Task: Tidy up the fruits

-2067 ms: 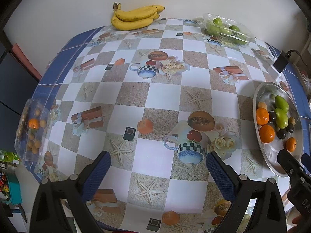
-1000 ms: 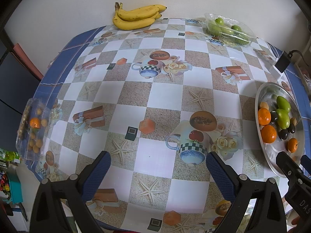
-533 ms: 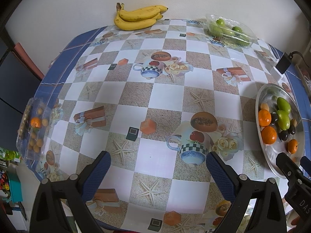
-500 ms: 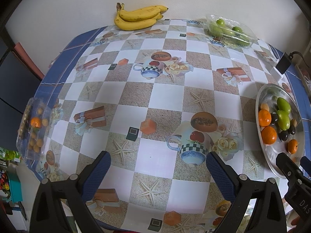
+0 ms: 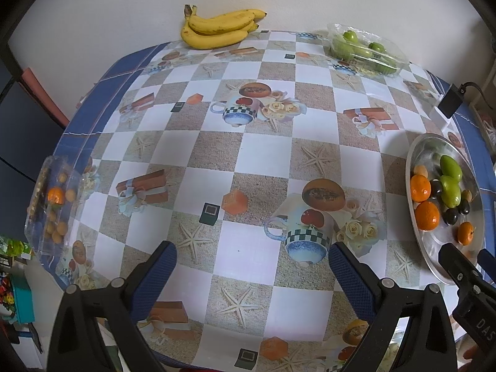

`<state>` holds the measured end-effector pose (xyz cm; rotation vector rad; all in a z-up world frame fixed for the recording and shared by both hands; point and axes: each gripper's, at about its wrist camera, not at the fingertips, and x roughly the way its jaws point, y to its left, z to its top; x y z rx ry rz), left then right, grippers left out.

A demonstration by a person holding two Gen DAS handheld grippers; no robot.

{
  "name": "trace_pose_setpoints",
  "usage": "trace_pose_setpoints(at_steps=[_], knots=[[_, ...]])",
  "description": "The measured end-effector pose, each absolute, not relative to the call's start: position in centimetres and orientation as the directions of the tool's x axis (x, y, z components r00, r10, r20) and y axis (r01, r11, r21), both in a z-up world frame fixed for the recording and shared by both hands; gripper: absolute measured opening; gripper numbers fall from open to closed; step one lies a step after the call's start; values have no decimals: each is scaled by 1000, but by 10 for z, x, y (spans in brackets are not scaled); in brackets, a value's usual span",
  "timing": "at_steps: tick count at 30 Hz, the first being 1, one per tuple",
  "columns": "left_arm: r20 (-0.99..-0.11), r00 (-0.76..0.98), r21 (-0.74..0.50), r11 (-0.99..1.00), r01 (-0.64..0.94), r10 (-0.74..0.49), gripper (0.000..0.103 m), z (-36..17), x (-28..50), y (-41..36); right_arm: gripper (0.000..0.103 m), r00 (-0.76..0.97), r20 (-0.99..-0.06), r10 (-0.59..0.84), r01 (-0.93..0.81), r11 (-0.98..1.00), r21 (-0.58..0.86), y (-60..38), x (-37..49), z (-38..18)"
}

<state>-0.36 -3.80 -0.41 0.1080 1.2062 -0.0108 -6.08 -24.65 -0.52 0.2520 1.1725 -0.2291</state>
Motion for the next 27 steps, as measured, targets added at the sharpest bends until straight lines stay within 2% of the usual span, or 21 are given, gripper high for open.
trace_pose_setpoints(at_steps=[27], knots=[[-929, 365, 83, 996, 25, 68, 100, -3, -5, -38, 98, 370, -928, -45, 306, 949, 76, -247, -61, -6]])
